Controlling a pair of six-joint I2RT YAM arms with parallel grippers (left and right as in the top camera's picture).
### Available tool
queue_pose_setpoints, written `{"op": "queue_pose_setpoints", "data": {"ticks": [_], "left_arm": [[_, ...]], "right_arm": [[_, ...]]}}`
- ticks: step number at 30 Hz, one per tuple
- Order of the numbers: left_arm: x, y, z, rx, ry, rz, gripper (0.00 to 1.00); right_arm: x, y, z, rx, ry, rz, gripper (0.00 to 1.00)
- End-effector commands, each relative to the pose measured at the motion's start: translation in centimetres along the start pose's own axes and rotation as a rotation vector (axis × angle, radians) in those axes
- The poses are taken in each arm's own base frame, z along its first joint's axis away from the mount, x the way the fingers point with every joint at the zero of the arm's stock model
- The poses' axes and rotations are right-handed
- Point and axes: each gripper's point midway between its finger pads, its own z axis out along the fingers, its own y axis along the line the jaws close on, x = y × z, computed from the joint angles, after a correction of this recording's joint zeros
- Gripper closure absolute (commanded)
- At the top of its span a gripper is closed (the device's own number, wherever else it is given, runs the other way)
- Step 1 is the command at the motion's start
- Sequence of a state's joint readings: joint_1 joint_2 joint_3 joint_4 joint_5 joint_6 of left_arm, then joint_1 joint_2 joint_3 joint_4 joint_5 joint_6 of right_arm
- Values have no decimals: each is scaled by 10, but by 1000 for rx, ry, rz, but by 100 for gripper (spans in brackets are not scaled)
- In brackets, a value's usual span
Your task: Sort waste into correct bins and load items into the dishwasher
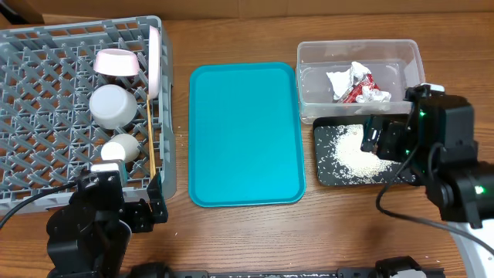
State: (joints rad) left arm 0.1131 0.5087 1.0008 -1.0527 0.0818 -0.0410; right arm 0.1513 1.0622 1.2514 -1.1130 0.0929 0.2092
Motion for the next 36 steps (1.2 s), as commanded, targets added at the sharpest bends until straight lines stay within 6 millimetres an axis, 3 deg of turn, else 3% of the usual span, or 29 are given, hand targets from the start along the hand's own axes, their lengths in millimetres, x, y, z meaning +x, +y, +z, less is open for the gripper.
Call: {"op": "queue_pose_setpoints", "data": {"ticks": [1,4,8,15,21,31,36], "left_arm": [[2,1,1,-4,4,11,0],[2,1,1,-4,4,11,0],[2,1,1,-4,4,11,0],[2,1,1,-4,4,11,0],[2,1,1,-4,4,11,0],[2,1,1,-4,4,11,0],[2,1,1,-4,4,11,0]], "right_arm": [[-7,-2,0,13,-39,0,0],[-18,0,-5,-14,-135,8,0],[-20,0,-16,-89,-397,31,0],[14,-10,-22,-184,-724,60,0],[29,-15,-22,-244,-944,80,0],[45,-32,-1,-213,-1024,92,0],[68,-32,35,-188,-895,32,0]]}}
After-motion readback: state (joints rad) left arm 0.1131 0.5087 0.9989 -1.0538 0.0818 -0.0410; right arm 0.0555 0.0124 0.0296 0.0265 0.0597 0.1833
